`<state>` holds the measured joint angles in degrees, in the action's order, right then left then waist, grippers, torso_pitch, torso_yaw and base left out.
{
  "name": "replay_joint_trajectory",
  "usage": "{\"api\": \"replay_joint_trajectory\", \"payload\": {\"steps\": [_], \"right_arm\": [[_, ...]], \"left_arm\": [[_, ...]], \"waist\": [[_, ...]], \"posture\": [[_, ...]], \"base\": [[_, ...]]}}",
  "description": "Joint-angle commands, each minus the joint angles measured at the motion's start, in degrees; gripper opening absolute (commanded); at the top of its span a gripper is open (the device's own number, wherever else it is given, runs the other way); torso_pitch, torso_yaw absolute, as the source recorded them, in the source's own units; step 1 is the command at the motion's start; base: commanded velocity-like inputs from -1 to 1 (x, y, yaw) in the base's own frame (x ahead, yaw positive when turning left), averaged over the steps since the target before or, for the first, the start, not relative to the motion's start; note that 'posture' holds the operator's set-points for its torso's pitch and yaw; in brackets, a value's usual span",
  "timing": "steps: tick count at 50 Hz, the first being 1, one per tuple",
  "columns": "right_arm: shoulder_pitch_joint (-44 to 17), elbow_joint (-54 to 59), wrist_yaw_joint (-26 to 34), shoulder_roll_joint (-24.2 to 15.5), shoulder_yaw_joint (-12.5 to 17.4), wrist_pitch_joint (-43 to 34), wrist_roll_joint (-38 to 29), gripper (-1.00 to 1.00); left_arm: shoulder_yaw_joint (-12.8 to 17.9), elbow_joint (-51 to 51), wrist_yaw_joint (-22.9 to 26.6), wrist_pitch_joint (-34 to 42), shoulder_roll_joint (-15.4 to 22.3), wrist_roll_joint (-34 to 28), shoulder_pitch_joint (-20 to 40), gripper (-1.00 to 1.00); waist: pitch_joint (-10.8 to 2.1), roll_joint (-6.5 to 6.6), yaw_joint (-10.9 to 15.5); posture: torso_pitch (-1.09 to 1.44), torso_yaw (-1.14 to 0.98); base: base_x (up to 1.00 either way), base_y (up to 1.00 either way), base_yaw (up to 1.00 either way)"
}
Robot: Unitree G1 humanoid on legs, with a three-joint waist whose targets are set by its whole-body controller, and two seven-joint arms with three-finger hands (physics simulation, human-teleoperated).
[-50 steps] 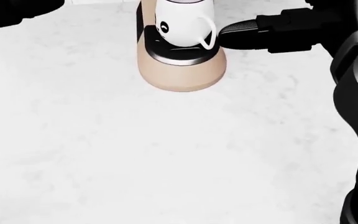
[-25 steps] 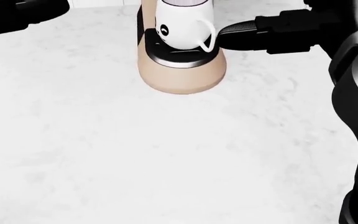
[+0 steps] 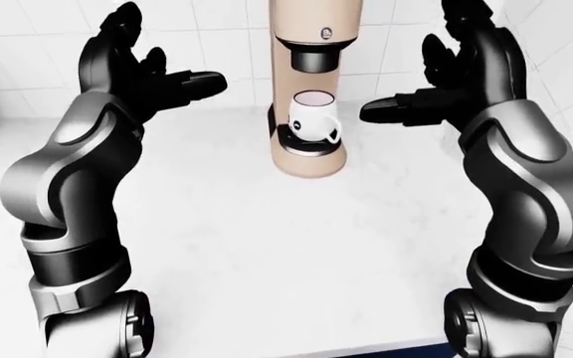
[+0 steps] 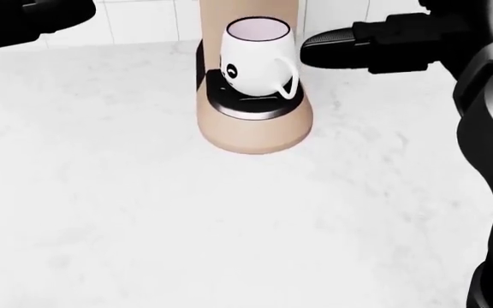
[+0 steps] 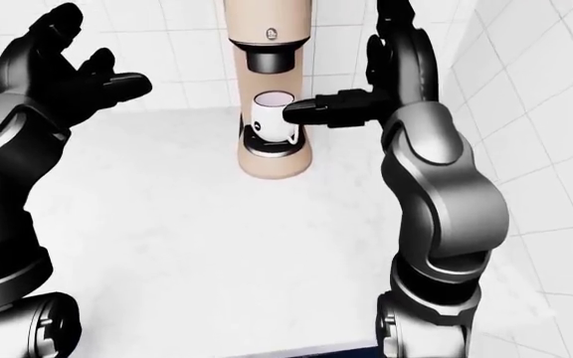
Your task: Press the button on the coffee machine to serve coffee.
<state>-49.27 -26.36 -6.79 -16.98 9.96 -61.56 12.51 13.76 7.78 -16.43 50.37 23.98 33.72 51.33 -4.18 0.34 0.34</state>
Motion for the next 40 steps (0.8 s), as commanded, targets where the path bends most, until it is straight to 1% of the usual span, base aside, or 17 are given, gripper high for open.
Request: {"api": "replay_joint_trajectory", "payload": {"steps": [1, 5, 12, 18, 25, 33, 40], "right_arm": [[-1.8, -1.2, -0.2, -0.5, 0.4, 1.6, -0.1, 1.00], [-1.6, -1.1, -0.2, -0.5, 0.4, 1.9, -0.1, 1.00], [-1.7, -1.3, -0.2, -0.5, 0.5, 1.7, 0.1, 1.00], [-1.6, -1.3, -0.3, -0.6, 0.5, 1.8, 0.1, 1.00], [-1.8, -1.5, -0.5, -0.4, 0.2, 1.4, 0.1, 1.00], [-1.7, -1.4, -0.4, -0.3, 0.1, 1.7, -0.1, 1.00], [-1.8, -1.6, -0.3, -0.3, 0.3, 1.5, -0.1, 1.00]], "left_arm": [[0.5, 1.7, 0.1, -1.8, 0.6, 0.0, 2.0, 1.00], [0.6, 1.7, 0.1, -1.5, 0.7, 0.1, 2.0, 1.00], [0.5, 1.3, 0.5, -2.5, 0.6, -0.1, 1.7, 1.00], [0.4, 1.5, 0.2, -2.0, 0.5, -0.1, 1.7, 1.00], [0.5, 1.6, 0.3, -2.1, 0.5, 0.0, 1.7, 1.00], [0.5, 1.8, 0.0, -1.9, 0.4, 0.1, 1.8, 1.00], [0.5, 1.7, 0.3, -1.9, 0.4, 0.1, 1.7, 1.00]], "waist": [[-1.50, 0.08, 0.0], [-2.39, 0.10, 0.0], [-4.93, 0.19, 0.0], [-6.55, 0.21, 0.0], [-9.10, 0.24, 0.1], [-11.06, 0.10, 0.3], [-12.17, 0.03, 0.5]], "posture": [[-0.21, 0.00], [-0.22, 0.00], [-0.29, 0.00], [-0.30, 0.00], [-0.37, 0.00], [-0.41, 0.00], [-0.45, 0.00]], "base": [[0.00, 0.00, 0.00], [0.00, 0.00, 0.00], [0.00, 0.00, 0.00], [0.00, 0.00, 0.00], [0.00, 0.00, 0.00], [0.00, 0.00, 0.00], [0.00, 0.00, 0.00]]}}
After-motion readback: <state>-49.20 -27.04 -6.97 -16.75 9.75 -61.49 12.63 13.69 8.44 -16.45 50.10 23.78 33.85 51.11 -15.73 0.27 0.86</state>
